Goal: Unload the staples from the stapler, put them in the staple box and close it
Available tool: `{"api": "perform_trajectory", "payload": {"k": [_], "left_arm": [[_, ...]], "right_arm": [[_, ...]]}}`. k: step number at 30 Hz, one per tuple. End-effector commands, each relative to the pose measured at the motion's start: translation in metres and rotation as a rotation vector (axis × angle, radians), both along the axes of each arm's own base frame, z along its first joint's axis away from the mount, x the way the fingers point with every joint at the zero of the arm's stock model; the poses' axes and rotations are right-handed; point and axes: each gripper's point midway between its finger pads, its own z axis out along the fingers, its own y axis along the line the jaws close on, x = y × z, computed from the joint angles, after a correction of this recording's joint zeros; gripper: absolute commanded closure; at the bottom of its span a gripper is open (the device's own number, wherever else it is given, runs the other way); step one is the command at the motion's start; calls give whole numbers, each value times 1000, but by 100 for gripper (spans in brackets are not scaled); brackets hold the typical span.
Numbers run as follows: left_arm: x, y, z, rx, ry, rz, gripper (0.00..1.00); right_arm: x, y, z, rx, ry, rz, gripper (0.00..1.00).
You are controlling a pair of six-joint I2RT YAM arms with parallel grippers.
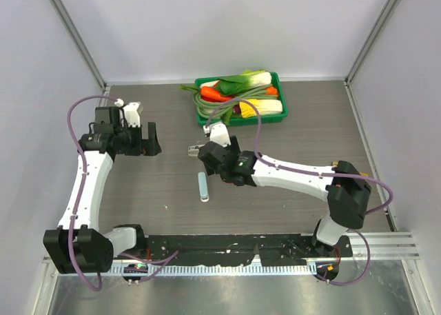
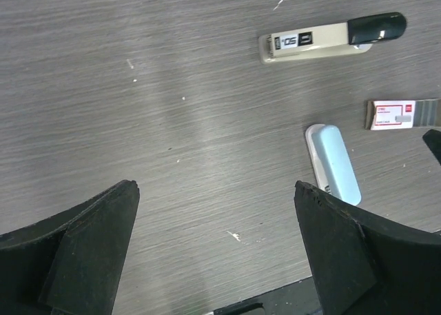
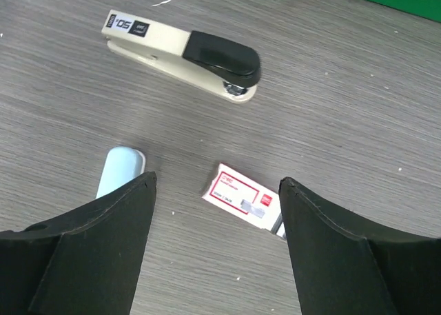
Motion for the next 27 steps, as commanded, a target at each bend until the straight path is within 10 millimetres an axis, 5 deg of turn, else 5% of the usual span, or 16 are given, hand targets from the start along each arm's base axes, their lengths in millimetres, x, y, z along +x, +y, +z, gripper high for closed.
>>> {"api": "perform_trajectory", "payload": {"k": [1, 9, 15, 20, 27], "left_arm": [[-5, 7, -4, 0, 0, -10, 0], [-7, 25, -14, -41, 23, 28, 0], [-12, 26, -22, -40, 32, 12, 0], [-18, 26, -30, -32, 49, 3, 0], [-24, 26, -32, -16, 40, -11, 0]], "right_arm": [[3, 23, 9, -25, -42, 18, 23], [-22, 69, -35, -22, 79, 169, 23], [-38, 84, -62, 14, 178, 228, 23], [-49, 96, -65, 80, 218, 280, 22], [-62, 90, -89, 60, 293, 269, 23]]}}
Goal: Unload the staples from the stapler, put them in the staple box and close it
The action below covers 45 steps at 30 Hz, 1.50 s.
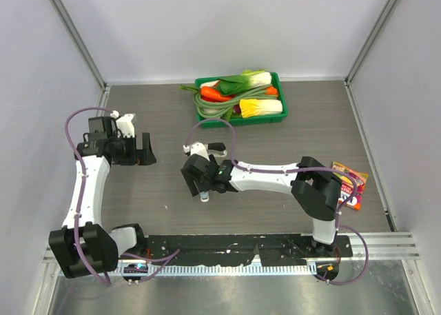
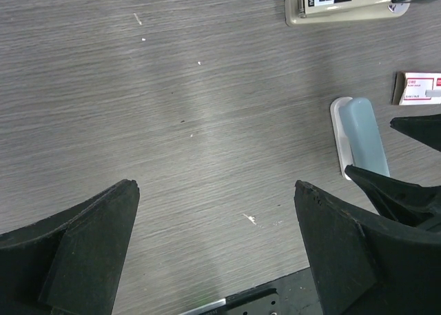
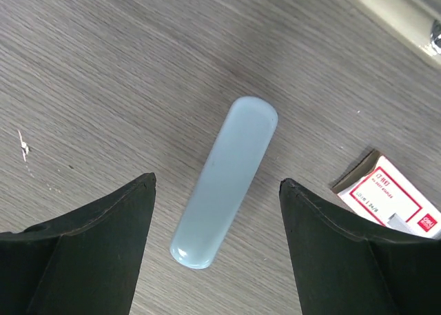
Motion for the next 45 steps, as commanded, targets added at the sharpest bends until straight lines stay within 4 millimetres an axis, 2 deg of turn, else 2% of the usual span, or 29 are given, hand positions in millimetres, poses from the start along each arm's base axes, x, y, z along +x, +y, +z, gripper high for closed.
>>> {"api": "perform_trajectory", "payload": {"k": [1, 7, 10, 11, 13, 14, 19, 20, 25, 32, 37, 45], "left_arm": [[-5, -2, 8, 6, -43, -28, 0], [-12, -5, 10, 4, -32, -61, 0], [-13, -5, 10, 7, -31, -65, 0], [-14, -5, 10, 9, -32, -68, 0], [-16, -6, 10, 7, -29, -72, 0], [-17, -6, 10, 10, -28, -76, 0], [-22, -9, 8, 6, -28, -104, 0], [-23, -11, 8, 4, -26, -111, 0], [-29, -30, 9, -54, -27, -174, 0], [-37, -55, 21, -151, -72, -290, 0], [-39, -63, 19, -164, -81, -344, 4], [-39, -77, 21, -231, -74, -428, 9]], "right_arm": [[-11, 4, -9, 20, 43, -9, 22], [-21, -5, -18, -8, 36, -24, 23], [-22, -4, -22, -5, 41, -27, 28], [-22, -3, -22, -1, 42, -25, 37], [-23, -1, -22, 8, 44, -22, 45], [-22, 1, -20, 18, 40, -22, 53], [-18, 10, -11, 41, 27, -19, 70], [-17, 12, -9, 47, 24, -18, 77], [-6, 31, 18, 122, -16, -36, 87], [8, 67, 97, 502, -119, -78, 92], [10, 75, 137, 710, -125, -118, 96], [9, 63, 162, 914, -69, -162, 98]]}}
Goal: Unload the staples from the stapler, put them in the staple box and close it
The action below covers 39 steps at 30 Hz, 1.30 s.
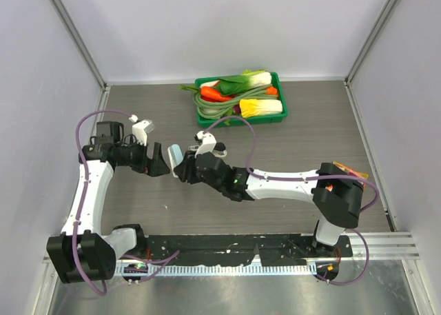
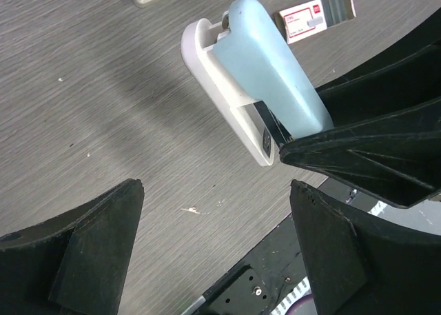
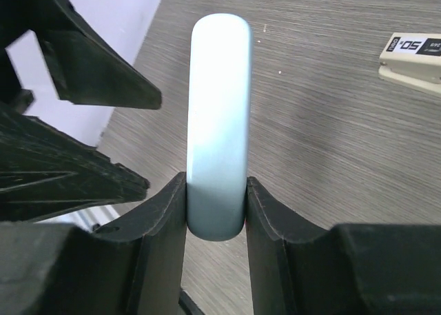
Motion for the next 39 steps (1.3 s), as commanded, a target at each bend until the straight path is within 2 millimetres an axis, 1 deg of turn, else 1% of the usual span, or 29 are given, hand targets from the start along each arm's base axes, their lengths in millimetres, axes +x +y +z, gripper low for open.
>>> {"api": "perform_trajectory", "payload": {"k": [1, 4, 6, 10, 13, 18, 21, 22, 25, 27, 29, 30, 31, 32, 33, 35, 37, 38, 39], "left_arm": [[0, -14, 7, -56, -35, -76, 9], [4, -18, 9, -68, -53, -87, 10], [4, -23, 10, -89, -52, -102, 11], [-2, -29, 7, -97, -44, -148, 16], [-10, -36, 12, -131, -43, -205, 16], [-7, -36, 10, -110, -63, -224, 17], [-6, -36, 8, -97, -81, -241, 31], [-6, -35, 6, -89, -83, -243, 43], [-5, -33, 3, -73, -96, -241, 59], [-5, -33, 2, -71, -102, -237, 63], [-4, -33, 4, -69, -118, -234, 63], [-4, -33, 4, -66, -123, -232, 63], [-2, -32, 5, -63, -133, -230, 63], [-5, -37, 4, -56, -138, -254, 63], [-3, -37, 4, -46, -153, -253, 65], [-1, -32, 0, -6, -166, -242, 69], [5, -28, -3, 37, -190, -232, 76], [8, -24, -8, 66, -190, -219, 78], [13, -18, -12, 109, -192, -198, 83]], "right_arm": [[7, 2, 65, 283, -3, -25, 98], [7, 0, 74, 335, 10, -19, 98], [5, 1, 75, 358, 27, -7, 98], [5, 4, 77, 402, 45, 13, 99], [3, 7, 77, 410, 51, 25, 99], [1, 9, 77, 429, 65, 39, 99], [1, 9, 78, 444, 74, 43, 99], [0, 9, 78, 448, 77, 47, 99], [-1, 10, 77, 452, 89, 59, 99], [-3, 13, 73, 454, 106, 66, 99], [-5, 15, 69, 456, 121, 80, 99], [-6, 17, 64, 451, 131, 82, 99], [-6, 18, 65, 455, 131, 91, 99], [-8, 19, 63, 450, 137, 102, 99], [-7, 20, 62, 449, 137, 101, 99], [-9, 19, 59, 434, 140, 110, 99], [-9, 14, 52, 412, 148, 106, 99], [-6, 11, 49, 407, 150, 100, 99], [-6, 9, 48, 403, 149, 99, 99]]}}
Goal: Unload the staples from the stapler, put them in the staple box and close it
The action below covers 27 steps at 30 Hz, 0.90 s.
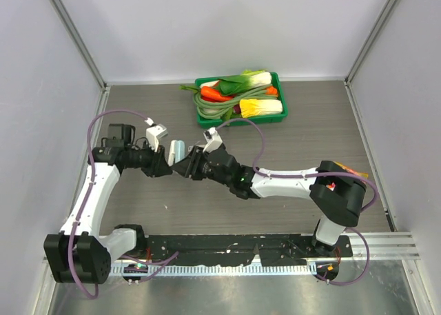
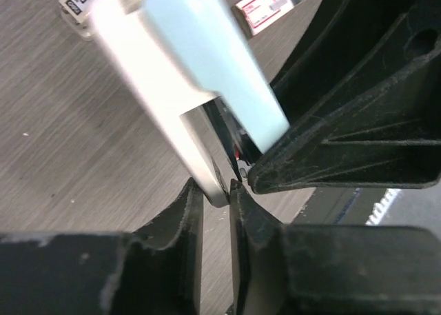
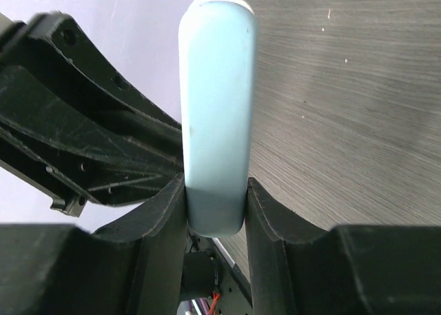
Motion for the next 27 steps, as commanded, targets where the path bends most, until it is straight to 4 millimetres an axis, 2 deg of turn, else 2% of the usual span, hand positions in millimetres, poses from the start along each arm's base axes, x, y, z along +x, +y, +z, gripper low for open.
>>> {"api": "perform_trajectory", "payload": {"k": [1, 3, 12, 20, 21, 23, 27], "left_arm": [[24, 18, -8, 142, -117, 46, 86], [29, 24, -15, 183, -123, 60, 92], [31, 23, -32, 261, -170, 42, 97], [36, 33, -36, 363, -266, 47, 100], [37, 31, -35, 378, -298, 35, 100], [40, 37, -38, 436, -351, 27, 100], [39, 36, -51, 499, -382, -19, 100]], "right_arm": [[-3, -3, 22, 74, -23, 28, 99], [-3, -6, 19, 63, -26, 32, 99], [-4, -18, -6, -24, -28, 39, 99], [11, -35, -19, -129, -66, 50, 99], [4, -36, -23, -163, -84, 103, 99], [4, -41, -27, -198, -105, 148, 99], [4, -56, -49, -308, -131, 212, 99]]}}
